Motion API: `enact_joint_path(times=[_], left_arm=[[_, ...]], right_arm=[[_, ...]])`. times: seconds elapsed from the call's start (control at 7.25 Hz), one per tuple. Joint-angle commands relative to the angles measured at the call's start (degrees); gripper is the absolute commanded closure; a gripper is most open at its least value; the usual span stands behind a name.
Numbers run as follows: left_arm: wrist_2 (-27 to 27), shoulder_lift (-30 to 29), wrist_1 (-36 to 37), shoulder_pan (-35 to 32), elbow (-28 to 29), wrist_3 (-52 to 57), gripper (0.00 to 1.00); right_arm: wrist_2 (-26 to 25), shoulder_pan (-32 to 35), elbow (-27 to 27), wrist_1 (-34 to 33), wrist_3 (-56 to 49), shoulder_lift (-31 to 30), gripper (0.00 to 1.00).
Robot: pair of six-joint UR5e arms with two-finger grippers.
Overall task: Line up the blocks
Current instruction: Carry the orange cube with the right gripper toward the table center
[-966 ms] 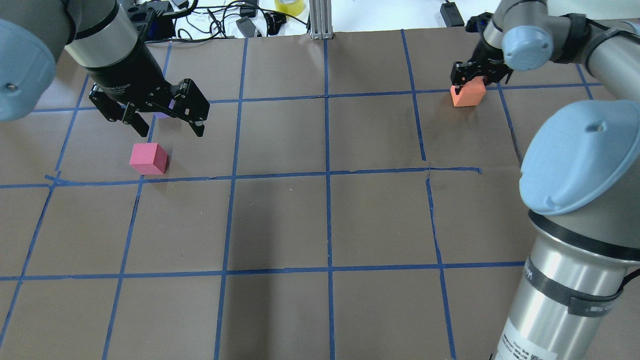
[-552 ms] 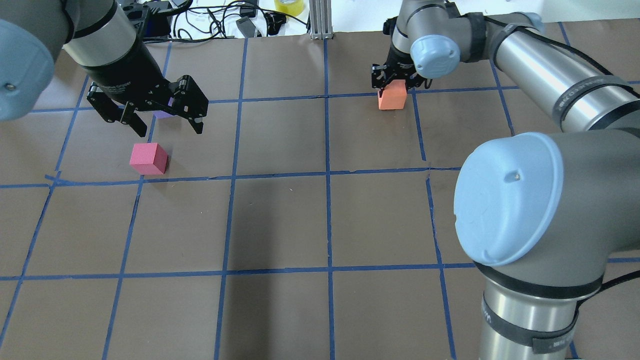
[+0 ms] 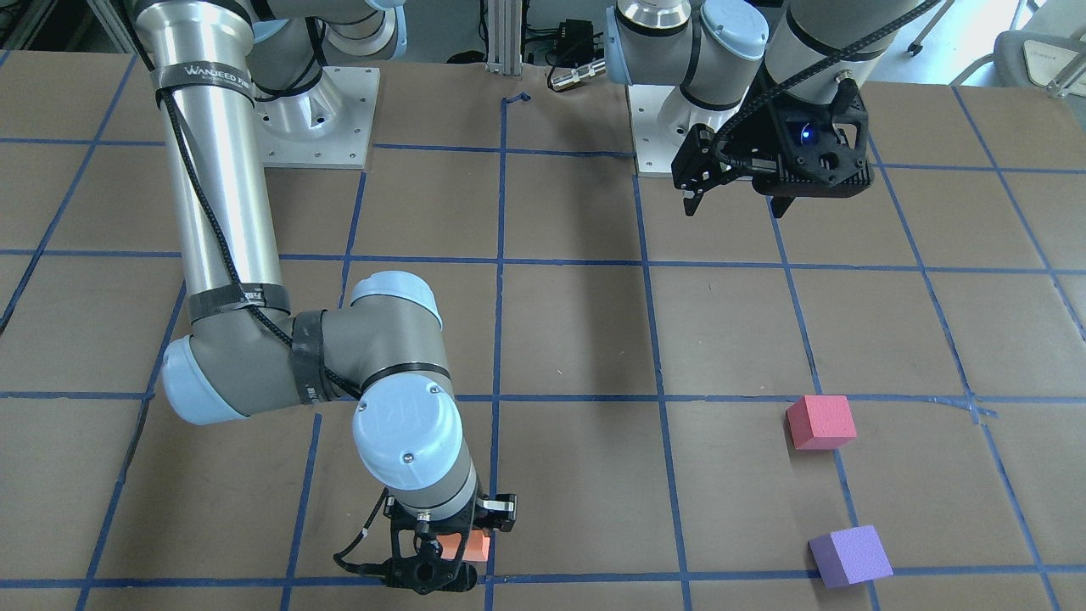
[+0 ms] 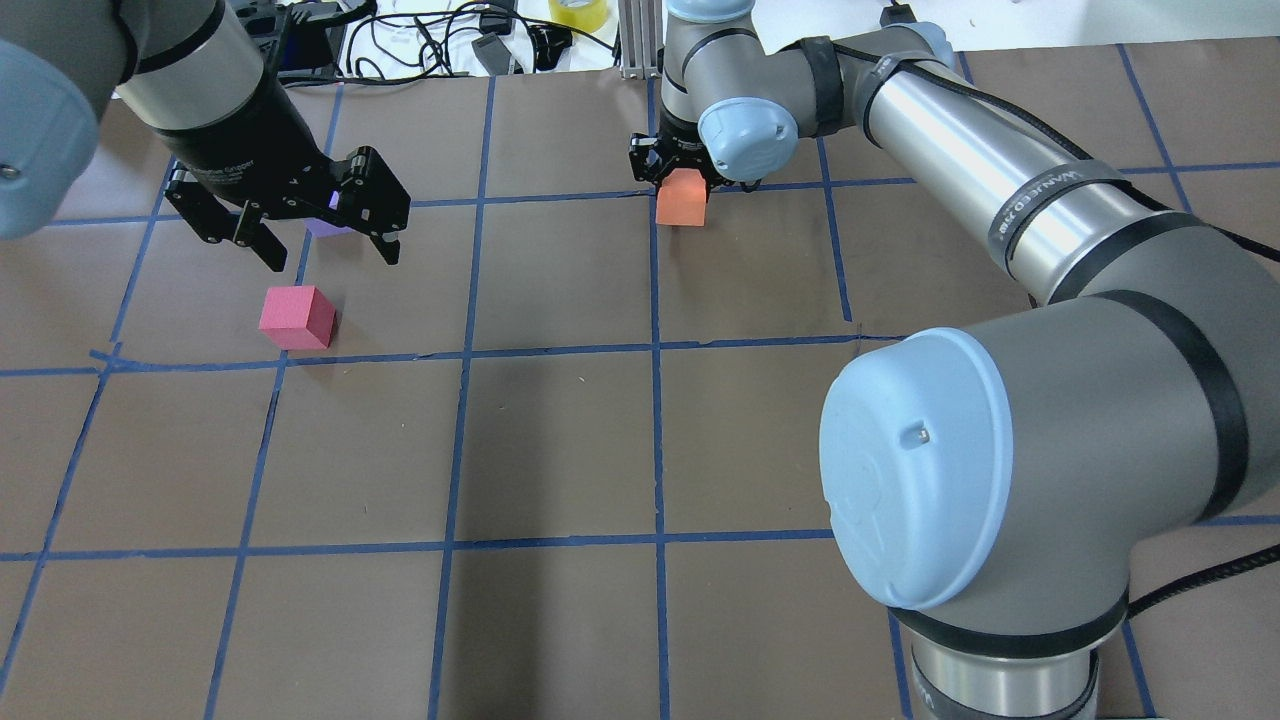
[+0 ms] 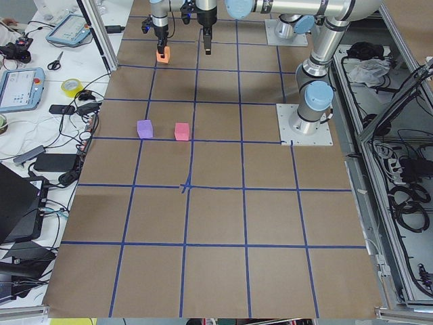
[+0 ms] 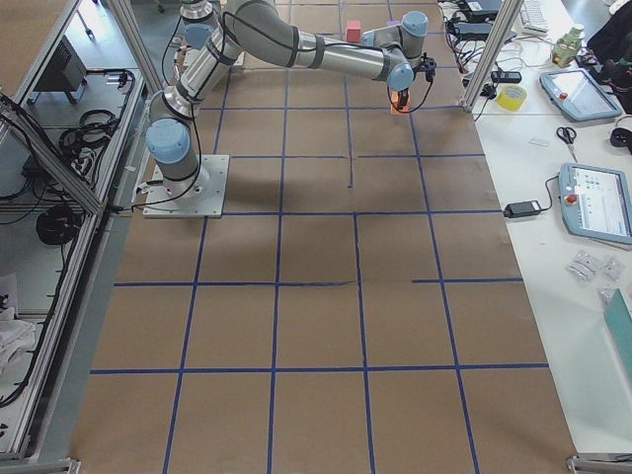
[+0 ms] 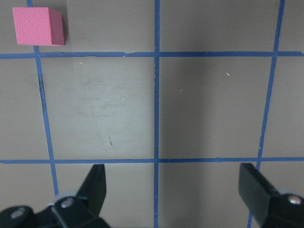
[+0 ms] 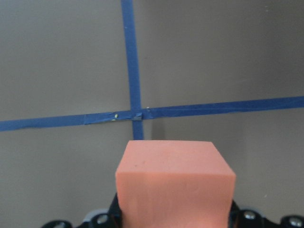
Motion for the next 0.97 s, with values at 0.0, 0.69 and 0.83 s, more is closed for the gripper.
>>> enact_joint_path(times=[0.0, 0.69, 0.83], left_arm=[[2.0, 0.2, -0.1, 0.9, 0.0, 0.1, 0.0], [2.1, -0.8, -0.1, 3.8, -0.4, 3.2, 0.0], [2.1, -1.4, 0.4, 3.8, -0.2, 3.3, 0.0]], right_arm=[[0.1, 2.8, -2.8, -0.3, 1.4, 2.6, 0.63], [-0.2, 3.2, -4.1, -0.3, 1.3, 4.7, 0.6], [-0.1, 3.2, -4.1, -0.3, 1.3, 4.9, 0.6]])
